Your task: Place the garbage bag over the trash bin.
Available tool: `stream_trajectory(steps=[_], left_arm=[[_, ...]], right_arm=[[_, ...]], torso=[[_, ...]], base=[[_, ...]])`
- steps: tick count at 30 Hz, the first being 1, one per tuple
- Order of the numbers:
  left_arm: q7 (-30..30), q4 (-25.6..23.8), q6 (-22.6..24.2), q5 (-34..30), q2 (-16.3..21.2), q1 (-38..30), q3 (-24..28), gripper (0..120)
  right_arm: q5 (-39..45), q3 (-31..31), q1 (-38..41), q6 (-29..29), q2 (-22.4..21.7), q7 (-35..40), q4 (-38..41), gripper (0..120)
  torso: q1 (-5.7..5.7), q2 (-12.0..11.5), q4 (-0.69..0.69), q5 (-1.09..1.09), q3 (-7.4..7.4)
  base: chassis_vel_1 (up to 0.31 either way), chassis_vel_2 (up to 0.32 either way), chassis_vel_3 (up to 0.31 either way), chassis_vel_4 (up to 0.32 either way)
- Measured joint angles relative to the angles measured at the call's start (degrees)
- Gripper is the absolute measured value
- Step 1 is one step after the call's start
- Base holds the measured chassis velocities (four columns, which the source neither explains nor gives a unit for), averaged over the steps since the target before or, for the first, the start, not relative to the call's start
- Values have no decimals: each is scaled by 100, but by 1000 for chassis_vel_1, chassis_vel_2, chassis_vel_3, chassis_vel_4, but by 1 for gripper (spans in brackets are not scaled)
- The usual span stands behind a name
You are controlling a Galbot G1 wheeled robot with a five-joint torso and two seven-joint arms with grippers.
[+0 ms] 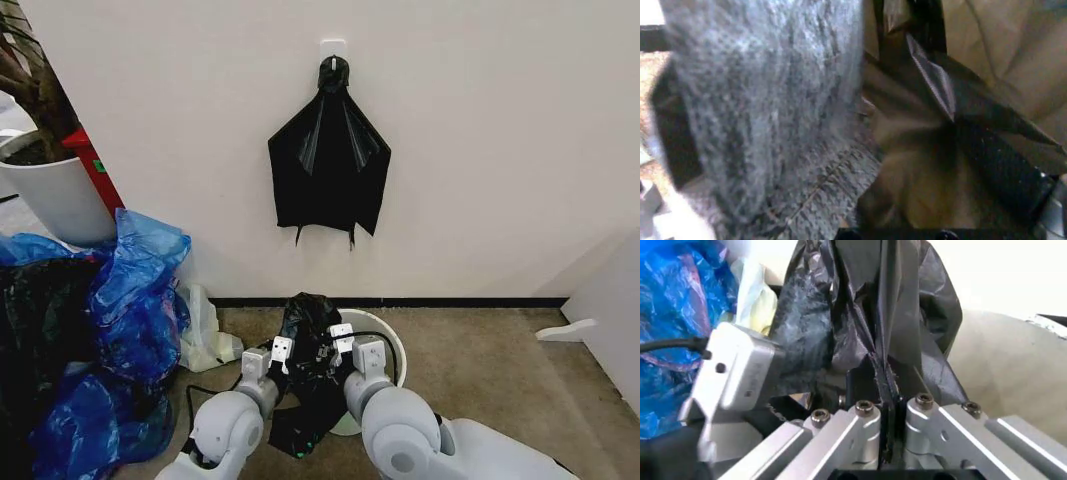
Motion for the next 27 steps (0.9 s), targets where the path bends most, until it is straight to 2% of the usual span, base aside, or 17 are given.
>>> stream_trajectory(steps=[5,10,15,16,22,24,27], left_arm=[[-8,13,0,-2,-4,-11,7,99],[-114,113,13,-31,-50,-88,75,93],[-565,339,18,-160,-149,-262,232,72],[-565,339,18,-160,-149,-262,232,72],[-805,460,140,-214,-216,-320,359,47],[-843,460,162,-237,-226,-316,380,43],[-980,418,231,-350,-234,-264,474,28]], right_arm=[[16,9,0,1,-14,0,16,0],[86,54,-11,3,-81,1,91,0],[119,171,-96,3,-215,-53,241,0],[119,171,-96,3,-215,-53,241,0],[185,340,-212,-19,-357,-189,367,0],[223,368,-221,-26,-387,-205,388,0],[284,466,-229,-52,-473,-303,419,0]], torso=[[0,0,0,0,0],[0,0,-1,-1,0],[0,1,0,2,-1],[0,1,0,2,-1],[0,1,0,0,-1],[0,2,0,0,-1],[0,2,1,0,-1]], base=[[0,0,0,0],[0,0,0,0],[0,0,0,0],[0,0,0,0],[0,0,0,0],[0,0,0,0],[0,0,0,0]])
